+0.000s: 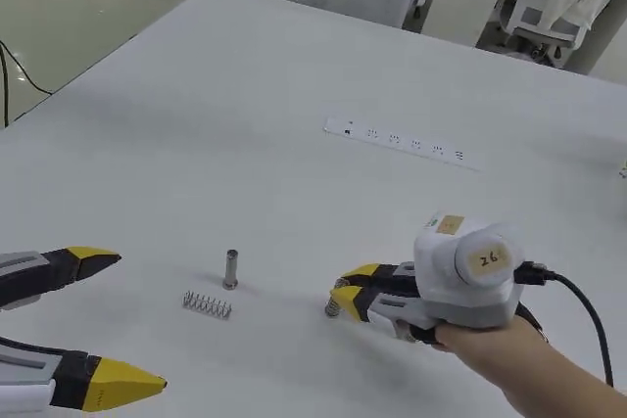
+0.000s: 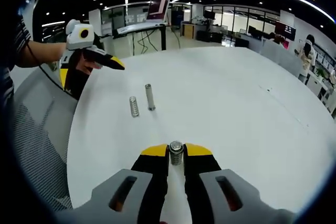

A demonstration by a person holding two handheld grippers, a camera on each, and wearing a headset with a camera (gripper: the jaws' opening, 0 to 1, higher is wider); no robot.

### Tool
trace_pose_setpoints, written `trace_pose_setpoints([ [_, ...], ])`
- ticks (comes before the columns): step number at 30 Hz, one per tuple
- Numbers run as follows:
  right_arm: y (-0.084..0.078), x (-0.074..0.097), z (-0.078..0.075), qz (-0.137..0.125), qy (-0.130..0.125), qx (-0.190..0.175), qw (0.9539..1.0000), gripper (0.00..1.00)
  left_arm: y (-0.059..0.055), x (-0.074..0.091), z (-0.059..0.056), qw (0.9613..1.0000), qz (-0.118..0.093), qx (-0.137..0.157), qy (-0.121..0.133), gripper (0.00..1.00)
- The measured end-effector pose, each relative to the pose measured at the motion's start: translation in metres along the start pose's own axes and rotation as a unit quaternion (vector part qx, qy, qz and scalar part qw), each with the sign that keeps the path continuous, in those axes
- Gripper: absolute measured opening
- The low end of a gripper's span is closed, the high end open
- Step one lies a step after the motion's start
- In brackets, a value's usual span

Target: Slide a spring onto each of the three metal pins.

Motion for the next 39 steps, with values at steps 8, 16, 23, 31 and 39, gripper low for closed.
trace_pose_setpoints([
  [8, -0.001, 0.001, -0.001, 0.0, -0.002, 0.004, 1.0, 0.08, 0.0, -0.002, -0.001, 1.0, -0.003, 0.003, 0.0, 0.98],
  [16, 0.004, 0.007, -0.002, -0.013, -0.005, 0.001, 0.9999, 0.13, 0.001, 0.0, -0.001, 1.0, -0.008, 0.005, 0.002, 0.97],
  [23, 0.026, 0.023, -0.005, -0.048, -0.017, 0.008, 0.9987, 0.12, 0.001, 0.001, -0.003, 0.9999, -0.009, 0.006, 0.003, 0.97],
  [31, 0.058, 0.045, -0.015, -0.09, -0.036, 0.024, 0.995, 0.11, 0.002, -0.001, -0.005, 1.0, -0.008, 0.003, -0.001, 0.97],
  [39, 0.082, 0.061, -0.025, -0.117, -0.046, 0.031, 0.9916, 0.1, 0.006, -0.002, -0.005, 1.0, -0.01, 0.0, -0.001, 0.97],
])
Point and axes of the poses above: the centre of the closed fingertips' face, and the gripper's own axes: x roughly backward along the fingers, z roughly to its left, y roughly out of its top, the point moved 8 cm from there along x, roughly backward along the fingers, and after that the axes turned 7 degrees about -z, right-handed, at the moved point
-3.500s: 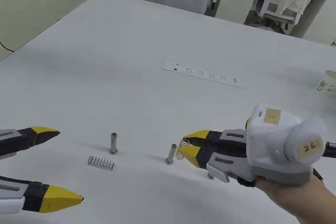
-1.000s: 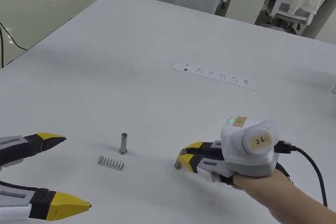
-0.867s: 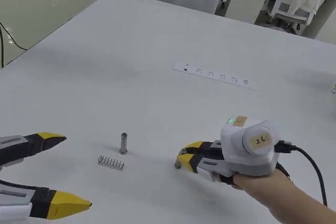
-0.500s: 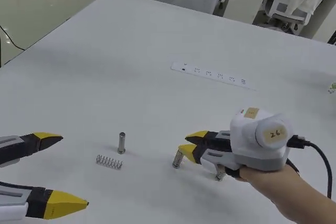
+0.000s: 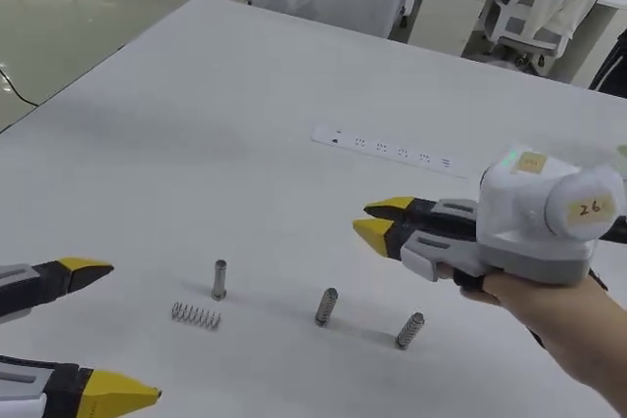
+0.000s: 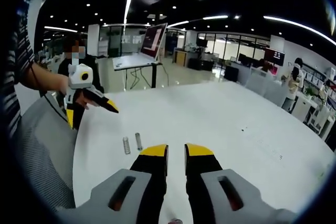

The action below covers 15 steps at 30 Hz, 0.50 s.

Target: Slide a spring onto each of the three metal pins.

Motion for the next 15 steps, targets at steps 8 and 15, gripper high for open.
trace_pose_setpoints([
  [8, 0.017, -0.002, 0.0, -0.014, 0.008, 0.007, 0.9998, 0.1, 0.0, -0.001, 0.0, 1.0, 0.001, 0.0, 0.0, 0.96],
  [15, 0.018, -0.014, 0.018, -0.011, 0.036, 0.008, 0.9992, 0.1, 0.0, 0.0, 0.0, 1.0, 0.001, 0.0, 0.001, 0.96],
])
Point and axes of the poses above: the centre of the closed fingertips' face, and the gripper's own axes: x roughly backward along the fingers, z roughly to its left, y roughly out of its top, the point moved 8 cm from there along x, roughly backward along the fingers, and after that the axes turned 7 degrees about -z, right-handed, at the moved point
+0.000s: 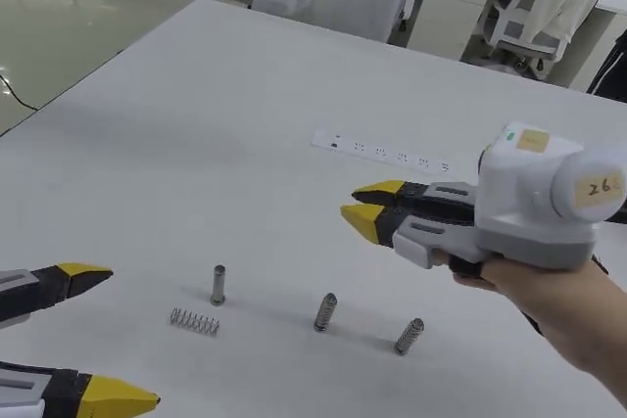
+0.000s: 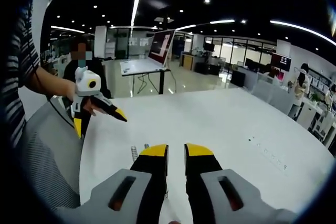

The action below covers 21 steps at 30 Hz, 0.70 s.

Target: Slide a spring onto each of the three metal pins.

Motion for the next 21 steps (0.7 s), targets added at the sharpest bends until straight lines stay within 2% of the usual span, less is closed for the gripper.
trace_pose_setpoints([
  [6, -0.004, -0.017, 0.024, 0.018, 0.043, 0.014, 0.9988, 0.1, 0.0, 0.003, 0.001, 1.0, -0.001, 0.001, 0.002, 0.96],
  [12, -0.009, -0.037, 0.044, 0.032, 0.075, 0.024, 0.9964, 0.11, 0.001, 0.005, 0.003, 1.0, -0.002, -0.002, 0.004, 0.96],
  [17, -0.014, -0.052, 0.063, 0.051, 0.108, 0.051, 0.9915, 0.1, 0.001, 0.005, 0.003, 1.0, -0.001, -0.002, 0.003, 0.96],
  [21, -0.018, -0.061, 0.073, 0.056, 0.122, 0.057, 0.9892, 0.09, 0.001, 0.006, 0.003, 1.0, -0.001, -0.001, 0.003, 0.96],
])
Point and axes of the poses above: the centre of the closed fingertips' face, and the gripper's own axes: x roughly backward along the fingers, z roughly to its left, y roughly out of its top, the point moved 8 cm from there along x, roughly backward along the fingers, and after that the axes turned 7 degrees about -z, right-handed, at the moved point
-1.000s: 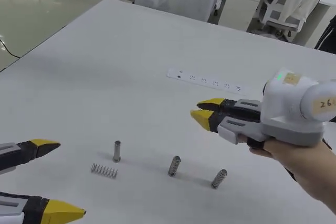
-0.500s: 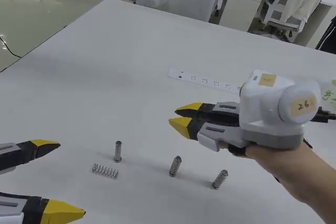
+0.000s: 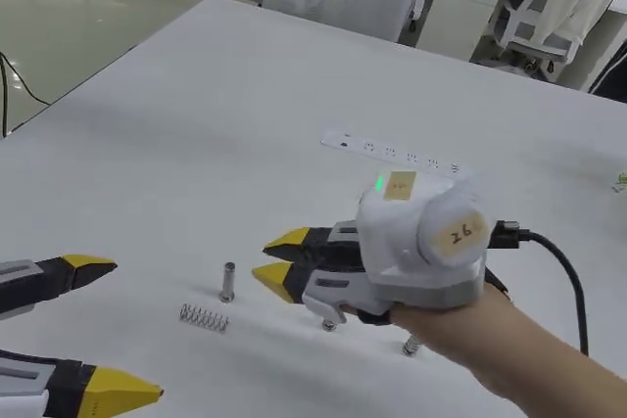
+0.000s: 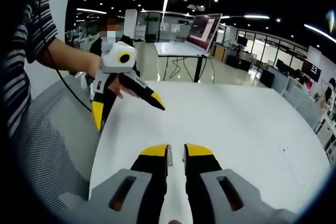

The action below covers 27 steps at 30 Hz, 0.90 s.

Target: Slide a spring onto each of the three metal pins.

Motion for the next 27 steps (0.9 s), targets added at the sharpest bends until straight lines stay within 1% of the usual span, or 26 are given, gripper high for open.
trace_pose_setpoints([
  [7, -0.008, -0.02, 0.009, 0.018, 0.021, 0.01, 0.9996, 0.09, 0.0, 0.002, 0.001, 1.0, 0.0, 0.001, 0.001, 0.96],
  [13, -0.021, -0.034, 0.013, 0.04, 0.034, 0.01, 0.9986, 0.09, 0.0, 0.002, 0.001, 1.0, 0.0, 0.0, 0.0, 0.96],
  [20, -0.036, -0.048, 0.011, 0.065, 0.035, -0.002, 0.9973, 0.1, 0.0, 0.002, 0.001, 1.0, 0.0, -0.001, -0.001, 0.95],
  [22, -0.041, -0.053, 0.008, 0.074, 0.031, -0.004, 0.9968, 0.1, 0.0, 0.001, 0.001, 1.0, 0.002, -0.002, -0.003, 0.95],
  [27, -0.05, -0.063, 0.005, 0.09, 0.03, -0.013, 0.9954, 0.1, 0.005, -0.004, 0.003, 0.9998, 0.006, -0.01, -0.014, 0.95],
])
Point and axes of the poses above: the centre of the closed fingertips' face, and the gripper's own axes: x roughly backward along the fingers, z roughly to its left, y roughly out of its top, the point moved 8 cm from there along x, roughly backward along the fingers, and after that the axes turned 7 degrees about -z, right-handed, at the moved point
